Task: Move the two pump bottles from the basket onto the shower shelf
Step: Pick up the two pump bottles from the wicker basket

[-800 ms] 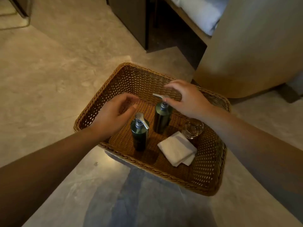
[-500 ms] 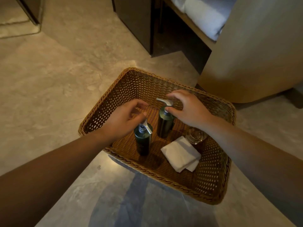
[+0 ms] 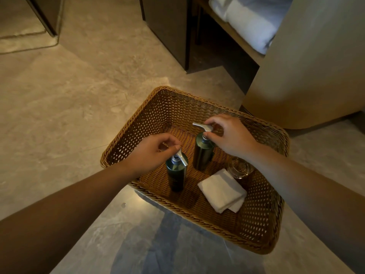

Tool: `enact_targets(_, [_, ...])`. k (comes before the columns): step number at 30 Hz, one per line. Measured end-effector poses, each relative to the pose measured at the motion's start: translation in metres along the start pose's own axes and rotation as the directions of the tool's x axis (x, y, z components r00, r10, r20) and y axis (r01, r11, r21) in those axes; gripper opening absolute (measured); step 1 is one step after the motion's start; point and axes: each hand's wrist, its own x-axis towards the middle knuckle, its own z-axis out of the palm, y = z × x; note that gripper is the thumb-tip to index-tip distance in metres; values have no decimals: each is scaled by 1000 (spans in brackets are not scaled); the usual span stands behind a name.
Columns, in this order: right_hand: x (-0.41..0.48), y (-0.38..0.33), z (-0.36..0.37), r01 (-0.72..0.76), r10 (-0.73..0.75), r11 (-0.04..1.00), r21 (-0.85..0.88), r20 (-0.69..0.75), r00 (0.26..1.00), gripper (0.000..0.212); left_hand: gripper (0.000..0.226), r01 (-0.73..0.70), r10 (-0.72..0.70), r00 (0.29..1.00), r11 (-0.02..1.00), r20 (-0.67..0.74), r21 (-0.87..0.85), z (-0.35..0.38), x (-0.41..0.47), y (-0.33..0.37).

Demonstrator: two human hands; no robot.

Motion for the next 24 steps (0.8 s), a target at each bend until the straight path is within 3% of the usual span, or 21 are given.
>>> enact_targets(7, [-2,-4,4,-11,8,999,-42,-57,998,27,7,56,-58,993,998,-99,-17,3,0,3])
enact_targets(12, [-4,-4,3,-5,2,999,-49,-56,998,25,9,158,-157,937,987,-312,-22,0,1,0])
enact_targets(15, [-5,-6,1,1,-2,1000,-29,-56,998,29,8,186,-185,914,982,-362,-32,0,0,-1])
enact_targets(20, [-4,-8,0,-15,13,999,-43,-41,999,43,8,100,-85,969,994,-232,52,10,-1,6])
enact_targets(24, [-4,-7,-2,-12,10,999,-39,-45,999,37,18,9,2,993,995,-115,94,15,1,10])
